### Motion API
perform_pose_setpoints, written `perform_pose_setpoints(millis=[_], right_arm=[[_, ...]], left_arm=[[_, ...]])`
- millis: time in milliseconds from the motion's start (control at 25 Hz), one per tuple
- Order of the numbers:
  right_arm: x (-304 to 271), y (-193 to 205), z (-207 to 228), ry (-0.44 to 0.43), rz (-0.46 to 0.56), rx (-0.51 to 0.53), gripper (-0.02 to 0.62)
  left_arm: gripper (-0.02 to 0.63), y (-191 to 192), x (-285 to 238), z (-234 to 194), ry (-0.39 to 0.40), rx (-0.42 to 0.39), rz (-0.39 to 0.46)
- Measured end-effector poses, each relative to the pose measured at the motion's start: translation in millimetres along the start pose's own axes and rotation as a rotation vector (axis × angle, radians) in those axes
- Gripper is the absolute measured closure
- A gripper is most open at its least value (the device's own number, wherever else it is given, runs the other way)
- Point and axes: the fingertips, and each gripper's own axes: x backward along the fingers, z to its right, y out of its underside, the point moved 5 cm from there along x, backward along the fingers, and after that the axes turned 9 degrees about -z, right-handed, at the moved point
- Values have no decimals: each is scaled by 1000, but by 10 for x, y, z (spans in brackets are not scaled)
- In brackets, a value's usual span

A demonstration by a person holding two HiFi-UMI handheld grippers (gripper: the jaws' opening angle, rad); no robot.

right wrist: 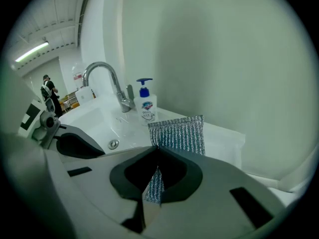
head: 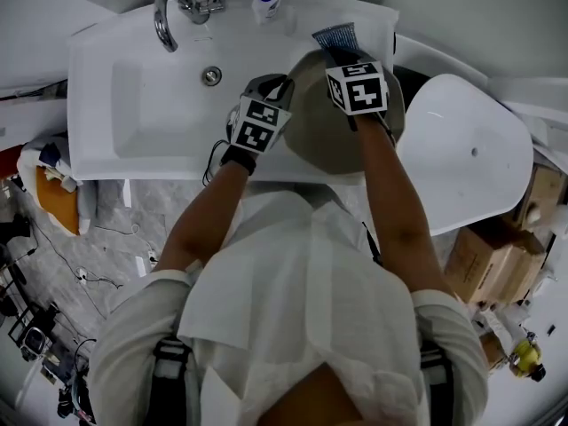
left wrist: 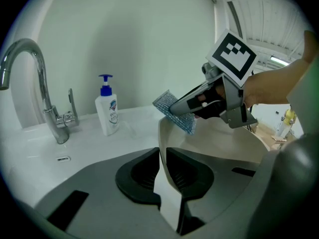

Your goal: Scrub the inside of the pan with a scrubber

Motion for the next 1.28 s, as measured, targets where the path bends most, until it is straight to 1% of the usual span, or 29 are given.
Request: perform_pose_setpoints(millis=[40,80,120,160,240,280,400,440,520,720,880,1040,1280], right_arm=[[-13,-12,-74,-18,2,10,581],[-25,-22,-144,-35,3,21,581],[-36,-30,-210,-51,4,33,581],[-46,-35,-268,-66,4,43,581],[-59,-41,-357,-92,4,57,581],[-60,-39,-392,-102,4,62,581],[-55,-24,-465,-131,-2,72,581],[-49,-18,-490,-144,-4,75,581],[-33,-2,-559,-172,-11,82,581],[16,83,-792,-235,-30,120,581],[65,154,-981,-282,-44,155,581],[114,236,-1142,-327,-61,185,581],[146,292,-1218,-367,-81,190,581]], left_arm=[[555,-4,10,-5,1,-5,4],[533,-23,39,-15,1,-9,15],[496,-48,85,-32,2,-8,30],[483,-70,140,-56,3,-4,46],[483,-87,254,-115,-5,4,67],[486,-78,314,-147,-15,5,72],[534,-13,486,-240,-54,20,81],[554,13,528,-258,-62,28,80],[569,73,573,-262,-69,31,69],[572,224,549,-177,-62,18,29],[575,274,515,-105,-54,1,10],[577,312,501,-60,-50,3,-5],[578,362,523,-28,-50,10,-12]])
